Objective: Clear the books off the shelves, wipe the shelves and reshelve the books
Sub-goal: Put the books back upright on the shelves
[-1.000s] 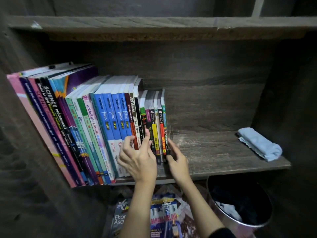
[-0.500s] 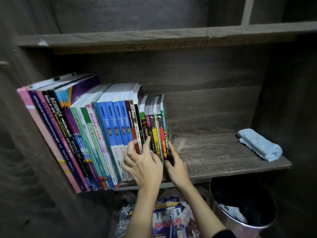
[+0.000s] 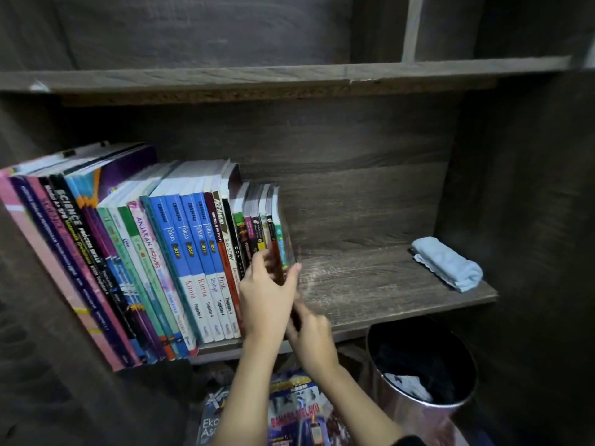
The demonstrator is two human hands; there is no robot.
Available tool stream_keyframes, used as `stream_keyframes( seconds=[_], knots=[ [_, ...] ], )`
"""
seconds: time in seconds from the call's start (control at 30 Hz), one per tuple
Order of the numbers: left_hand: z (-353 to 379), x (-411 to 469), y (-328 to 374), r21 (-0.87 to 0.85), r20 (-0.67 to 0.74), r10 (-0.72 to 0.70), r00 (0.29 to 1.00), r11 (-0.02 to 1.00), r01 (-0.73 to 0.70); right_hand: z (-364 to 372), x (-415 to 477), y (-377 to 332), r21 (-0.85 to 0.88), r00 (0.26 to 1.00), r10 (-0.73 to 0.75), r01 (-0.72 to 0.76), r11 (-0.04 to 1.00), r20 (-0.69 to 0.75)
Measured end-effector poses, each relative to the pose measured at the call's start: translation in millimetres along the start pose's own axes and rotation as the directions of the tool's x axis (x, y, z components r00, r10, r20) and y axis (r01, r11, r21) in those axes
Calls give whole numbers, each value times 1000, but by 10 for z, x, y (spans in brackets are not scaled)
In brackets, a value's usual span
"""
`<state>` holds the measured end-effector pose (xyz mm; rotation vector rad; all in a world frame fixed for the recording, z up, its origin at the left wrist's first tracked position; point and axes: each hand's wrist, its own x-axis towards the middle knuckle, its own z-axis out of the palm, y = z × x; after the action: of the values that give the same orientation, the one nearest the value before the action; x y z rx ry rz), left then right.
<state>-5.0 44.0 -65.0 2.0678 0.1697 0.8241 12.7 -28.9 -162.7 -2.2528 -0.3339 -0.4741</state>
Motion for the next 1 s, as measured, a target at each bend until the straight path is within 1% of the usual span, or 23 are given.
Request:
stream_keyframes(
  seconds=[0.17, 0.27, 0.33, 0.4, 0.47, 0.57, 0.63, 0.7, 0.73, 0.77, 0.83, 0.93, 1.0],
  knots=[
    [0, -15, 76, 73, 50, -70, 996, 995, 67, -53, -112, -26, 0, 996, -75, 75, 997, -49],
    [-22, -50, 159, 145, 117, -142, 983, 982, 125, -96, -180, -73, -59, 990, -127, 123, 991, -56],
    [-45, -95, 190, 163, 164, -192, 968, 973, 166, -126, -233, -93, -96, 985, -158, 152, 984, -63],
    [-89, -137, 227, 149, 179, -216, 960, 970, 190, -176, -277, -111, -106, 982, -174, 166, 980, -74],
    [-147, -158, 289, 85, 166, -200, 966, 979, 188, -222, -280, -127, -128, 973, -209, 196, 972, -100],
    [-310, -173, 466, 12, 109, -90, 990, 996, 89, -364, -219, -242, -114, 943, -283, 266, 957, -177],
    [-447, -178, 597, 30, 57, -22, 998, 999, 20, -496, -159, -327, -36, 935, -328, 327, 944, -137],
    [-607, -171, 689, 50, 6, 16, 1000, 999, -17, -653, -86, -357, 22, 947, -315, 315, 949, 66],
    [-686, -165, 720, 49, -8, 28, 1000, 998, -27, -714, -34, -329, -9, 947, -280, 285, 958, 154],
    [-767, -156, 753, 44, -21, 34, 999, 998, -33, -768, 29, -309, -79, 953, -234, 253, 964, 194],
    [-934, -132, 800, 26, -33, 25, 999, 999, -24, -877, 195, -340, -180, 974, -146, 176, 968, 172],
    [-1141, -103, 841, -6, -41, -33, 999, 999, 33, -1002, 505, -518, -155, 992, -68, 84, 984, 102],
    [-1256, -94, 844, -7, -42, -36, 998, 999, 35, -1051, 735, -643, -105, 992, -60, 71, 992, 108]
  ],
)
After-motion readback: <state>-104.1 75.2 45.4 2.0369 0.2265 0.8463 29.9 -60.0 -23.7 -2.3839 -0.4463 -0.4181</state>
